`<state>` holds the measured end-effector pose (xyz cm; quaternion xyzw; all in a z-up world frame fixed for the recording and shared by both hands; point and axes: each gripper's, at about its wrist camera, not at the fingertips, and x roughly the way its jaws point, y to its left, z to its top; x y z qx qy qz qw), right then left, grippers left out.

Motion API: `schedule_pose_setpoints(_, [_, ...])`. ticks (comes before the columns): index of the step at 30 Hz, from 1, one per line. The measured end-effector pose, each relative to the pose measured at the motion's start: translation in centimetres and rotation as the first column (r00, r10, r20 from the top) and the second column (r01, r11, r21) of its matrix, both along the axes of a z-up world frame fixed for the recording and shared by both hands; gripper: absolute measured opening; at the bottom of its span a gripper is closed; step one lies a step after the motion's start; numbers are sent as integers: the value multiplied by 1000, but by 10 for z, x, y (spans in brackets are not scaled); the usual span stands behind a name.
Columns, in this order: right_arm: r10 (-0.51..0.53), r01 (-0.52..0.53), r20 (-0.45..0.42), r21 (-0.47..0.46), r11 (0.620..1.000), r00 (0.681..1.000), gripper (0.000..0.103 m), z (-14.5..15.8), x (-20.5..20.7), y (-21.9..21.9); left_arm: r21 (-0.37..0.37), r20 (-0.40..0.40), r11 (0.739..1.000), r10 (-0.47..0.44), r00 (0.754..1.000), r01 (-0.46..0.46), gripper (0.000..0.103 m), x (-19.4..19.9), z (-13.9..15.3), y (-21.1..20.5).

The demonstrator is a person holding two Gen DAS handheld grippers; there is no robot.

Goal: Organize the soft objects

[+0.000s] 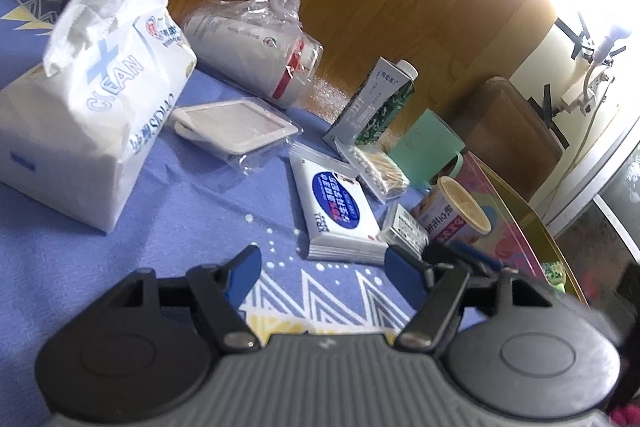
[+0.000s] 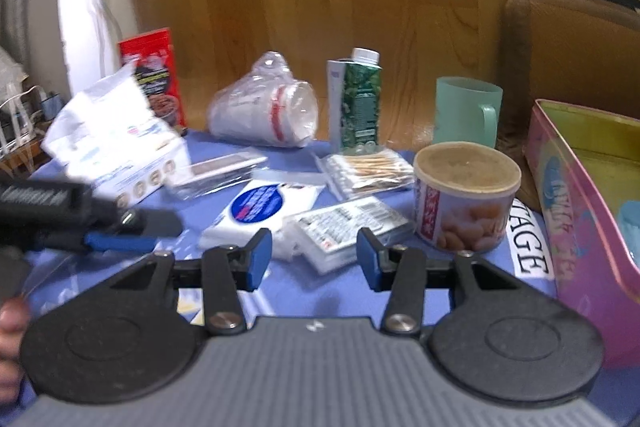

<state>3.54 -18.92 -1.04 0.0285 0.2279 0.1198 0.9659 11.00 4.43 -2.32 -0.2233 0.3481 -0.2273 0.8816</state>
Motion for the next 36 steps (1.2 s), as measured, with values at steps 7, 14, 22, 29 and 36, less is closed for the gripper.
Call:
schedule_pose_setpoints(7, [94,-99,-83,-63,993,992,63,-3,51,13,6,5,1000,-28,1000,28,74,2,0,-5])
schedule_pose_setpoints(14, [197,-207,-77,-152,967,977,52,-6,44,4,4,2,999,-40,999,40,74,4,-1,-5])
schedule_pose_setpoints(22, [219,-223,-47,-297,929,975,41,-14,-19,-1,-1,4,999,-44,999,44,78,3,-1,-4])
schedule_pose_setpoints(29, [93,-96,-35,-83,992,995,63,3,-31,-33,2,13,999,-39,999,39,78,2,0,-4])
schedule_pose_setpoints(36, [26,-23,-106,22,999,994,83,-2,6,-24,-6,4,999,-36,999,36,78,3,-1,-3])
